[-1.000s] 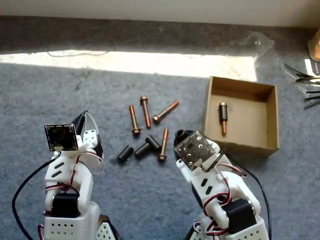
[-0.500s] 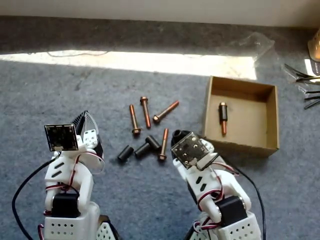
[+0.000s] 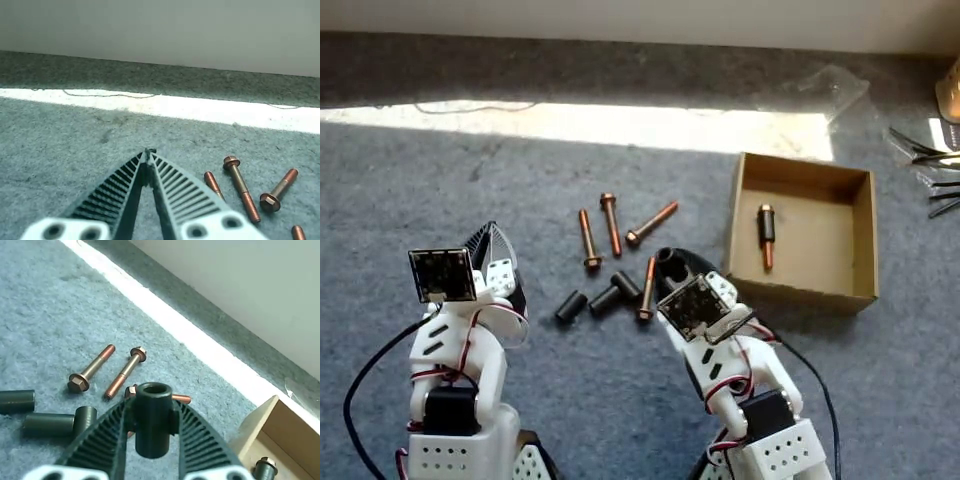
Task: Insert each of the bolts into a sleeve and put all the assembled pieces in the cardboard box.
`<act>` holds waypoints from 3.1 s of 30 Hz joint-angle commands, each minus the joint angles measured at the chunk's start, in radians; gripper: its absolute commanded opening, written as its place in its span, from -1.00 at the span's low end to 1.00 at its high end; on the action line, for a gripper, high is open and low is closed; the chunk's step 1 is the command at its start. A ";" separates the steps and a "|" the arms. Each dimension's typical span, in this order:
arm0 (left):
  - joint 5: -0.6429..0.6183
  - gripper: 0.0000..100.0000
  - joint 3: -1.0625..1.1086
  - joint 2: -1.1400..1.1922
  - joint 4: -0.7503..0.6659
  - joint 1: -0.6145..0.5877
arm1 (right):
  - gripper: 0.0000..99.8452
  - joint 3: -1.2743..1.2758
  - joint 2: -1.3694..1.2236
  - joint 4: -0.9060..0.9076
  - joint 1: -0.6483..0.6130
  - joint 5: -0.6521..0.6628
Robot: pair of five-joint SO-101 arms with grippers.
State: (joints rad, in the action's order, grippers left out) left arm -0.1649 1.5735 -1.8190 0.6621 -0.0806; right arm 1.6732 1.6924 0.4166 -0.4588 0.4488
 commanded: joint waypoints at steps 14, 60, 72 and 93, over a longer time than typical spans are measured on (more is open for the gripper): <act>0.003 -0.98 -0.004 -0.007 -0.026 -0.005 | -0.99 0.059 0.012 -0.114 -0.016 -0.443; 0.092 -0.98 -0.024 -0.002 -0.126 0.097 | -0.99 0.110 0.012 -0.367 -0.056 -0.321; 0.206 -0.98 -0.259 0.177 -0.037 0.094 | -0.99 0.110 0.012 -0.323 -0.053 -0.319; 0.227 -0.98 -0.837 1.066 -0.034 0.097 | -0.99 0.108 0.012 -0.317 0.077 -0.321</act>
State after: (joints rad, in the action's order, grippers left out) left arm 0.0575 0.8431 -0.8048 0.6222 0.0008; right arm 1.6747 1.6924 0.0990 -0.3943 0.1189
